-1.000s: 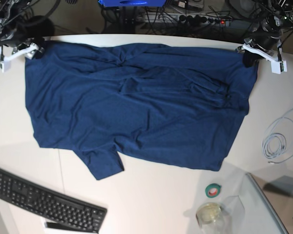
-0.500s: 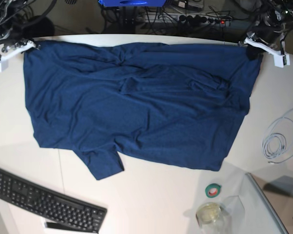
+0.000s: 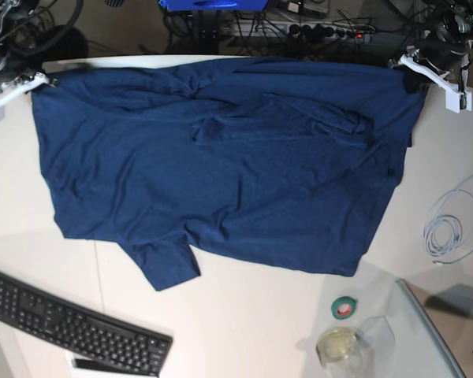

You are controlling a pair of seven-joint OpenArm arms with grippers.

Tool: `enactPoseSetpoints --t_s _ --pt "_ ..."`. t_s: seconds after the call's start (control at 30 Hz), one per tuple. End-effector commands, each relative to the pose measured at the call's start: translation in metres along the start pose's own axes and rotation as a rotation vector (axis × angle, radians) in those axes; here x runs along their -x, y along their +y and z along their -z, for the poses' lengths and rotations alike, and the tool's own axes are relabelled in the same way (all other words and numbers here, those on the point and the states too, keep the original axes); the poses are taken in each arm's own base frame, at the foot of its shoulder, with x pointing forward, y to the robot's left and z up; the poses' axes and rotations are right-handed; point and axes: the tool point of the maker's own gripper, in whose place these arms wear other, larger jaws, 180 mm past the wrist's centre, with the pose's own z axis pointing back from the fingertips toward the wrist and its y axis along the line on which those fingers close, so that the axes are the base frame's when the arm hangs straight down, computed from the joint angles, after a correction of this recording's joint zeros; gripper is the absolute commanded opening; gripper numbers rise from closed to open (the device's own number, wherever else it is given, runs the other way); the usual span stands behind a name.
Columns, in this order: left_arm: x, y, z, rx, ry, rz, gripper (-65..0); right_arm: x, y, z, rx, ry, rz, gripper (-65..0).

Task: Layout the t-shirt on the table in an organized manner, then fold the t-shirt properly
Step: 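Regrasp the shirt corners with both grippers and pull them taut, then release and regrasp the shirt corners with both grippers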

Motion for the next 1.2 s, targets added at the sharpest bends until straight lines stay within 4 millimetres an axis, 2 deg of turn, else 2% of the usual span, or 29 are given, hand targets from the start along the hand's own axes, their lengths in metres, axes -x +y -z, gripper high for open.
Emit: enactPoseSetpoints --t_s 0.0,0.27,0.43,0.53,0.6,0.73,0.9,1.17 --pt "-0.006 0.004 -0.008 -0.014 -0.009 0.030 -65.0 -0.012 -0.013 -0.008 0.038 -0.040 0.013 -65.0" --pt "-0.006 0.005 -0.010 -0.023 0.030 0.063 -65.0 -0.010 -0.014 -0.009 0.042 -0.018 0.018 -65.0" --pt "-0.013 0.002 -0.004 -0.017 0.061 0.056 -65.0 -0.026 -0.007 -0.008 0.026 -0.044 0.022 -65.0" --pt "-0.022 0.000 -0.001 -0.012 0.059 0.058 -65.0 -0.037 -0.013 -0.008 0.055 -0.045 0.068 -65.0" --pt "-0.030 0.000 0.002 -0.010 0.067 0.070 -65.0 -0.044 -0.007 -0.003 0.047 -0.040 0.067 -65.0" --pt "-0.040 0.001 0.015 0.006 0.094 0.050 -65.0 -0.053 0.000 0.012 0.043 -0.007 0.033 -65.0" --pt "-0.043 0.005 0.040 0.049 0.124 -0.018 -65.0 -0.060 0.005 0.033 0.065 0.049 0.031 -65.0" --pt "-0.044 0.006 0.073 0.116 0.167 -0.117 -65.0 -0.085 0.011 0.039 0.094 0.041 0.011 -65.0"
